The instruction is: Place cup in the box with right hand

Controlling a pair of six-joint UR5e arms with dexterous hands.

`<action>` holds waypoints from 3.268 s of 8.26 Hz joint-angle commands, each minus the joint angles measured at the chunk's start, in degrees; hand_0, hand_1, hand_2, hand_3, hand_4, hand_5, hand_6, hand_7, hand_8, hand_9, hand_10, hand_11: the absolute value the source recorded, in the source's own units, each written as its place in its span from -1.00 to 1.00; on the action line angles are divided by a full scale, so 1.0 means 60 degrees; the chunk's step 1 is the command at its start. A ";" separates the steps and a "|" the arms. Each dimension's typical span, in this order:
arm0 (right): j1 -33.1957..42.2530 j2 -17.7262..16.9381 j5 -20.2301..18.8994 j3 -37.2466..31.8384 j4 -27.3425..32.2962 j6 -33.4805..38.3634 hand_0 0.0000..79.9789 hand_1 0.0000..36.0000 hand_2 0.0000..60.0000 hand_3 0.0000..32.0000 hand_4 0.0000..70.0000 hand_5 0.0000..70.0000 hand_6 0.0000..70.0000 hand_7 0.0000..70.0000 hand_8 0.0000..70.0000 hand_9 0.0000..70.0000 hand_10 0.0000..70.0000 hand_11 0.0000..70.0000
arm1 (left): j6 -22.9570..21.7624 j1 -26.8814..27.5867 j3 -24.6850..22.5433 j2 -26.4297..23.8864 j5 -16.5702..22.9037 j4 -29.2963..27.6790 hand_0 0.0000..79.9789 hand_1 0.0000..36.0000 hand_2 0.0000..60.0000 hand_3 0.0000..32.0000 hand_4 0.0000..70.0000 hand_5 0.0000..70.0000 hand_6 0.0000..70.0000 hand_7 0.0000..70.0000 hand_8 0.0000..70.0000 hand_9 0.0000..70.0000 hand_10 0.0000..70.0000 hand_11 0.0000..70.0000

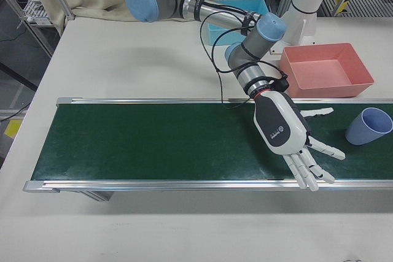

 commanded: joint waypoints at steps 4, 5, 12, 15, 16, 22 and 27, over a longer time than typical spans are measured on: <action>-0.0606 0.0097 0.0117 -0.0080 -0.0001 -0.0069 0.33 -0.15 -0.90 -1.00 -0.37 -0.87 -0.87 -0.35 -1.00 -0.91 -1.00 -0.98 | 0.0000 -0.0014 0.0000 0.0000 0.0000 -0.0003 -1.00 -1.00 -1.00 -1.00 -1.00 -1.00 -1.00 -1.00 -1.00 -1.00 -1.00 -1.00; -0.0606 0.0097 0.0219 -0.0080 -0.0001 -0.0069 0.33 -0.19 -0.97 -1.00 -0.37 -0.87 -0.87 -0.36 -1.00 -0.91 -1.00 -0.99 | 0.0000 0.0000 0.0000 0.0000 0.0000 -0.0003 -1.00 -1.00 -1.00 -1.00 -1.00 -1.00 -1.00 -1.00 -1.00 -1.00 -1.00 -1.00; -0.0606 0.0053 0.0234 -0.0080 0.0013 -0.0055 0.32 -0.19 -0.95 -1.00 -0.35 -0.87 -0.87 -0.35 -1.00 -0.91 -1.00 -0.98 | 0.0000 0.0000 0.0000 0.0000 0.0000 -0.0003 -1.00 -1.00 -1.00 -1.00 -1.00 -1.00 -1.00 -1.00 -1.00 -1.00 -1.00 -1.00; -0.0621 0.0067 0.0307 -0.0094 0.0028 -0.0055 0.32 -0.20 -0.94 -1.00 -0.32 -0.87 -0.85 -0.31 -1.00 -0.90 -1.00 -0.96 | -0.0014 -0.0014 0.0000 0.0000 0.0000 -0.0003 -1.00 -1.00 -1.00 -1.00 -1.00 -1.00 -1.00 -1.00 -1.00 -1.00 -1.00 -1.00; -0.0606 0.0082 0.0438 -0.0094 0.0028 -0.0069 0.32 -0.21 -0.95 -1.00 -0.32 -0.87 -0.85 -0.32 -1.00 -0.91 -1.00 -0.95 | 0.0000 0.0000 0.0000 0.0000 0.0000 -0.0003 -1.00 -1.00 -1.00 -1.00 -1.00 -1.00 -1.00 -1.00 -1.00 -1.00 -1.00 -1.00; -0.0621 0.0097 0.0439 -0.0138 0.0043 -0.0069 0.31 -0.22 -0.91 -1.00 -0.29 -0.87 -0.85 -0.29 -1.00 -0.90 -0.99 -0.94 | 0.0000 -0.0015 0.0000 0.0000 0.0000 -0.0003 -1.00 -1.00 -1.00 -1.00 -1.00 -1.00 -1.00 -1.00 -1.00 -1.00 -1.00 -1.00; -0.0621 0.0170 0.0439 -0.0270 0.0043 -0.0069 0.31 -0.22 -0.92 -1.00 -0.27 -0.87 -0.84 -0.26 -1.00 -0.89 -0.99 -0.93 | 0.0000 -0.0015 0.0000 0.0000 0.0000 -0.0003 -1.00 -1.00 -1.00 -1.00 -1.00 -1.00 -1.00 -1.00 -1.00 -1.00 -1.00 -1.00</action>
